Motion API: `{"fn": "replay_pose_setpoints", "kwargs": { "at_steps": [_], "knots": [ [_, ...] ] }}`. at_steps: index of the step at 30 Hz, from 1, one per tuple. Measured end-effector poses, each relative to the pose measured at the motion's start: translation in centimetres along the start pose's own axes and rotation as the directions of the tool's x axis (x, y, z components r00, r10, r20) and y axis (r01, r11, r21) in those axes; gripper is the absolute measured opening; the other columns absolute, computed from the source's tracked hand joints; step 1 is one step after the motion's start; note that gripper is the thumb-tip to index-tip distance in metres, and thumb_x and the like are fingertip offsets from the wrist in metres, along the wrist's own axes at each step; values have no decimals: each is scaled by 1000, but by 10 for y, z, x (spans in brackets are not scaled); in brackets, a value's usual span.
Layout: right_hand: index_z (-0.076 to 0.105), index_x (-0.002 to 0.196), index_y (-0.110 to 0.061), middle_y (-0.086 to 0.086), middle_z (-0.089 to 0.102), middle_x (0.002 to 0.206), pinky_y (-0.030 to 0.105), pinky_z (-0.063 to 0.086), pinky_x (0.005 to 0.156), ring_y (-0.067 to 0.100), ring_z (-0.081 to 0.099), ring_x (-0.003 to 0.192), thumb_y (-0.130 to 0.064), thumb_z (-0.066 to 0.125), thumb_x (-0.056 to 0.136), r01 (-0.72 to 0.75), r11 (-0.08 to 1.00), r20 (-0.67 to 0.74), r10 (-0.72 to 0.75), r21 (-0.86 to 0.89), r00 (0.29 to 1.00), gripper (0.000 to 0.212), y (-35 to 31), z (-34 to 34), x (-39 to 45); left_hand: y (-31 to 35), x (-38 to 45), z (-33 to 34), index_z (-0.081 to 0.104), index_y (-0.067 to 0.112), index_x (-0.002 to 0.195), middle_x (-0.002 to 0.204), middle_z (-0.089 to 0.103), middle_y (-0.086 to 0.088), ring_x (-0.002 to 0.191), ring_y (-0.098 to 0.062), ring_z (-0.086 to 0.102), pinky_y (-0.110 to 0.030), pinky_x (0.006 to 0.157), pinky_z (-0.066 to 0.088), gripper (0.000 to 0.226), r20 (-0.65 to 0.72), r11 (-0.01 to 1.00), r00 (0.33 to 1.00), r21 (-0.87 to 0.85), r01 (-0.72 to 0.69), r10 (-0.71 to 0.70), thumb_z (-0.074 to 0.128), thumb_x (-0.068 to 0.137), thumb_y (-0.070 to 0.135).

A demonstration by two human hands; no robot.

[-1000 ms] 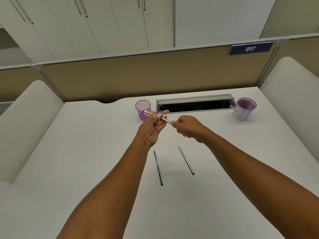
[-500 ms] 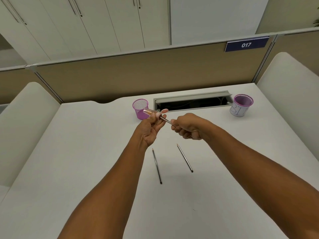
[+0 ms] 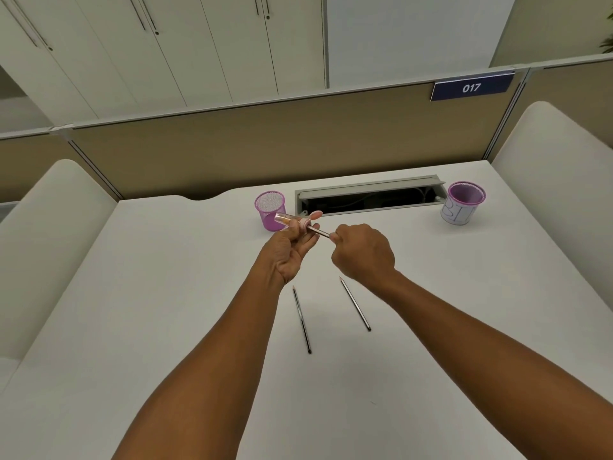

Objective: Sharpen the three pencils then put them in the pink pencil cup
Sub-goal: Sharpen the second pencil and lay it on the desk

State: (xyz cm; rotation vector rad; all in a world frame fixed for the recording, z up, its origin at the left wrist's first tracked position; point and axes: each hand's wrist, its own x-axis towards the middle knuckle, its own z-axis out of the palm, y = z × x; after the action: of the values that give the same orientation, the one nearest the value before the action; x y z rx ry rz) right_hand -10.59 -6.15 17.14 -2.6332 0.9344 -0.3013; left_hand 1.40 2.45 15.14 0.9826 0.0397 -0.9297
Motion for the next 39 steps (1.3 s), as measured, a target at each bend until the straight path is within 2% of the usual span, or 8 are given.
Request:
{"fn": "replay_pose_setpoints", "kwargs": {
  "at_steps": [3, 6, 10, 14, 20, 27, 31, 39],
  "knots": [
    [66, 84, -5, 5, 56, 73, 23, 29, 46, 16, 44, 57, -27, 44, 99, -467, 754, 463, 245, 461, 852, 34, -2, -15, 17, 1, -4, -3, 56, 5, 98, 91, 75, -14, 103, -32, 64, -45, 104, 45, 14, -1, 1000, 1000, 19, 6, -6, 43, 102, 10],
    [64, 83, -5, 2, 50, 62, 19, 26, 38, 9, 32, 46, -25, 45, 101, -665, 525, 672, 217, 531, 708, 33, 2, -26, 20, 1, -7, -3, 56, 3, 101, 97, 74, -15, 109, -34, 63, -44, 103, 46, 14, 24, 1000, 1000, 16, 20, -20, 44, 101, 10],
    [65, 85, -7, 4, 56, 74, 22, 34, 51, 13, 42, 59, -30, 45, 100, -482, 768, 537, 217, 420, 815, 34, 0, -24, 16, -1, -7, -5, 56, 0, 104, 108, 71, -18, 104, -32, 66, -43, 99, 50, 15, -14, 998, 1000, -64, 15, -16, 45, 101, 9],
    [68, 97, 0, 14, 63, 89, 25, 37, 57, 17, 49, 69, -30, 45, 100, -302, 866, 397, 133, 399, 908, 37, 6, -12, 9, 1, -4, -11, 53, 0, 112, 116, 68, -21, 92, -30, 71, -44, 93, 54, 16, -43, 993, 999, -120, -23, 17, 45, 102, 10],
    [62, 100, -5, 13, 65, 97, 25, 39, 61, 16, 51, 77, -32, 46, 100, -224, 879, 338, 77, 420, 938, 31, 16, -1, 4, 2, -7, -10, 54, 3, 98, 93, 73, -17, 104, -35, 65, -48, 100, 47, 9, -60, 987, 998, -160, -6, -4, 47, 100, 9],
    [59, 96, -13, 4, 62, 91, 26, 42, 64, 15, 53, 77, -34, 53, 96, -216, 859, 306, 74, 465, 949, 22, 25, 11, 3, -2, -6, -8, 55, 5, 104, 101, 73, -16, 111, -35, 63, -45, 100, 48, 12, -21, 996, 1000, -84, -3, 2, 46, 101, 12],
    [62, 100, -11, 5, 64, 90, 28, 44, 67, 19, 57, 80, -29, 54, 97, -80, 932, 162, 23, 352, 986, 20, 27, 9, 2, -3, 1, -13, 55, 2, 117, 109, 71, -17, 111, -33, 65, -42, 93, 53, 21, -58, 1000, 998, 20, 6, -5, 49, 100, 14],
    [64, 91, -12, 4, 62, 83, 23, 32, 53, 18, 53, 69, -29, 48, 98, 75, 990, -48, -70, 117, 996, 25, 16, 11, 4, -9, 1, -11, 58, 2, 103, 109, 72, -14, 108, -29, 66, -43, 101, 48, 17, 5, 999, 1000, 51, -10, 10, 46, 101, 14]
  ]
}}
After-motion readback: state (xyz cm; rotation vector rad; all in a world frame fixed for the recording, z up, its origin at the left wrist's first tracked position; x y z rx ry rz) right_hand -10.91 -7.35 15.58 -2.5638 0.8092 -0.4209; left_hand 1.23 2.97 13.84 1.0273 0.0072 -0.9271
